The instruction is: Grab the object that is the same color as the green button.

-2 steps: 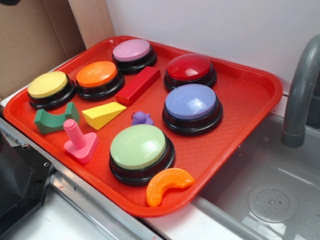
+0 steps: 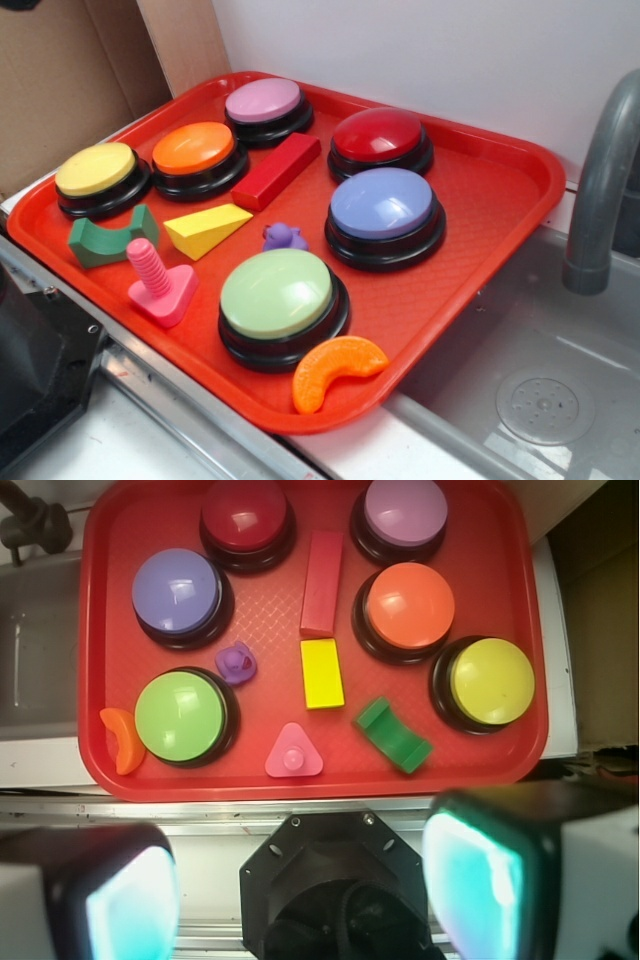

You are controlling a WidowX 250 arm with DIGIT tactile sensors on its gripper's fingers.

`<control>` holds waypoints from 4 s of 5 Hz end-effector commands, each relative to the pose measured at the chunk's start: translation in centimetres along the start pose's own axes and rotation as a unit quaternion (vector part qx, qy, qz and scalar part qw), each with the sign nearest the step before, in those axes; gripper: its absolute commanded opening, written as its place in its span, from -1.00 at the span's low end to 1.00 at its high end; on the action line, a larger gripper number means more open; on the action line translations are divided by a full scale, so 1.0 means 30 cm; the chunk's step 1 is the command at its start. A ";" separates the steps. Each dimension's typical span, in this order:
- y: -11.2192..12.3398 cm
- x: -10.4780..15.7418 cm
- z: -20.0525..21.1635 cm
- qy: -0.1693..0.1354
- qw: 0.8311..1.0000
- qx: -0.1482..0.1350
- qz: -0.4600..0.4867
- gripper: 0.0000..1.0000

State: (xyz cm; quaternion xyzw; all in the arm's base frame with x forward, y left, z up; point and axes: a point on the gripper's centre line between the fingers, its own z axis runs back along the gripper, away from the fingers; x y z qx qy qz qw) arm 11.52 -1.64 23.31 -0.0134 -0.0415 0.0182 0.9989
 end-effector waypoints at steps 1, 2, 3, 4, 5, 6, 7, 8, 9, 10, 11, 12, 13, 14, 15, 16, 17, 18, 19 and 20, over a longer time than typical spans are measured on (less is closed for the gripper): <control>0.052 0.057 -0.104 -0.039 0.991 0.080 -0.101 1.00; 0.108 0.070 -0.190 -0.049 0.984 0.074 -0.154 1.00; 0.155 0.082 -0.260 -0.058 0.979 0.065 -0.187 1.00; 0.177 0.096 -0.314 -0.059 0.978 0.054 -0.192 1.00; 0.197 0.109 -0.409 -0.051 0.976 0.035 -0.209 1.00; 0.194 0.118 -0.491 -0.035 0.973 0.028 -0.226 1.00; 0.192 0.118 -0.543 -0.025 0.973 0.017 -0.231 1.00; 0.213 0.123 -0.604 -0.012 0.974 -0.002 -0.227 1.00; 0.222 0.125 -0.643 -0.002 0.972 0.003 -0.234 1.00; 0.232 0.129 -0.672 0.002 0.973 -0.004 -0.230 1.00; 0.232 0.126 -0.694 0.011 0.973 -0.003 -0.231 1.00; 0.216 0.125 -0.703 0.013 0.969 0.003 -0.245 -1.00; 0.210 0.128 -0.707 0.009 0.968 0.001 -0.249 -1.00; 0.204 0.131 -0.708 0.011 0.970 0.005 -0.243 -1.00; 0.200 0.135 -0.634 0.004 0.982 0.009 -0.186 -1.00; 0.173 0.155 -0.510 0.011 0.991 0.040 -0.131 -1.00; 0.117 0.188 -0.396 0.010 0.996 0.063 -0.055 -1.00; 0.017 0.251 -0.309 -0.003 0.997 0.069 -0.021 -1.00; -0.033 0.288 -0.255 -0.021 0.998 0.066 0.016 -1.00; -0.027 0.299 -0.275 0.019 0.993 0.081 0.083 -1.00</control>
